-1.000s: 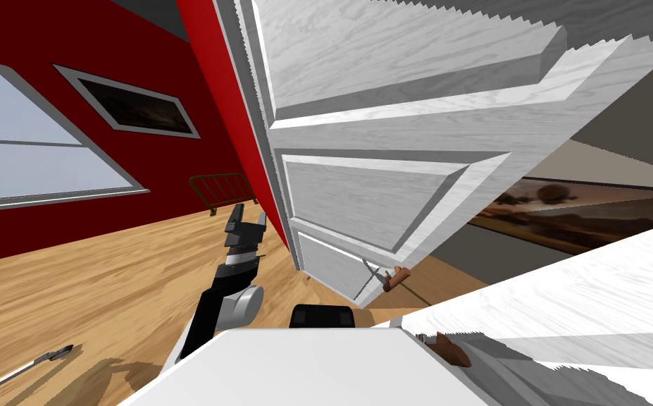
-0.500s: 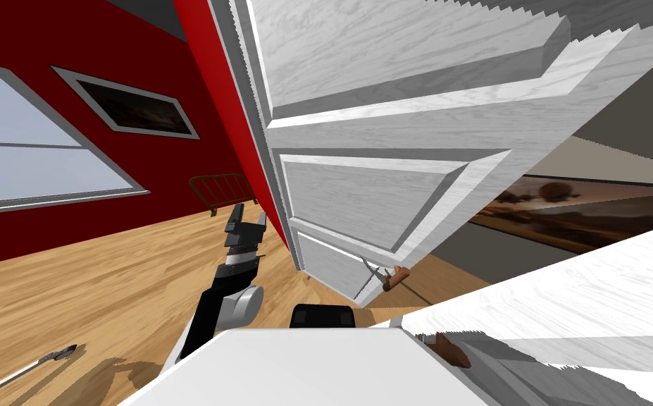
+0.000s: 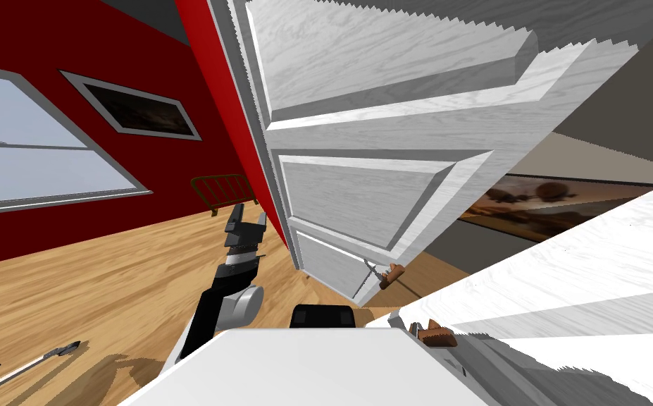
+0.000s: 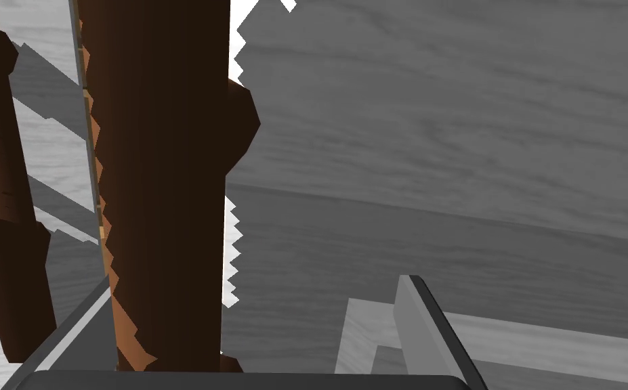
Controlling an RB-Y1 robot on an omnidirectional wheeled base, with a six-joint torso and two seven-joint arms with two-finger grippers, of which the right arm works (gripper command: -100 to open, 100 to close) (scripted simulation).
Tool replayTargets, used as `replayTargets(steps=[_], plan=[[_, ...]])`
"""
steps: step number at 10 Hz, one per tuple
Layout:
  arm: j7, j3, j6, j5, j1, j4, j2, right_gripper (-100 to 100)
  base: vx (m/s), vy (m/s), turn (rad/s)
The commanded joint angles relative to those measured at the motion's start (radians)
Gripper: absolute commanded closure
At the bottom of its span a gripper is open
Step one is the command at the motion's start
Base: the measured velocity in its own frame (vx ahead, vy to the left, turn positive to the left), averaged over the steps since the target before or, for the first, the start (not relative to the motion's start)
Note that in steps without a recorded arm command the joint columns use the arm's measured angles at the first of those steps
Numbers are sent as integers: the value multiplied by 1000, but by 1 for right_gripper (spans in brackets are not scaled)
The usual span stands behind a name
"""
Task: Push the door open
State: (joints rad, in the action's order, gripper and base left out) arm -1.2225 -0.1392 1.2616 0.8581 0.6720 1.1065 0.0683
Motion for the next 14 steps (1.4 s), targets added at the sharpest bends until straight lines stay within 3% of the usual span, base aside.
replayTargets(steps=[1,11,12,14], plan=[[-11,24,24,7,18,-28,21,100,4,-4,19],[-8,34,24,7,10,-34,22,100,-3,-5,1],[-12,23,21,9,-39,-60,9,100,-56,-45,42],[-9,35,25,20,-57,-84,16,100,-90,-23,38]])
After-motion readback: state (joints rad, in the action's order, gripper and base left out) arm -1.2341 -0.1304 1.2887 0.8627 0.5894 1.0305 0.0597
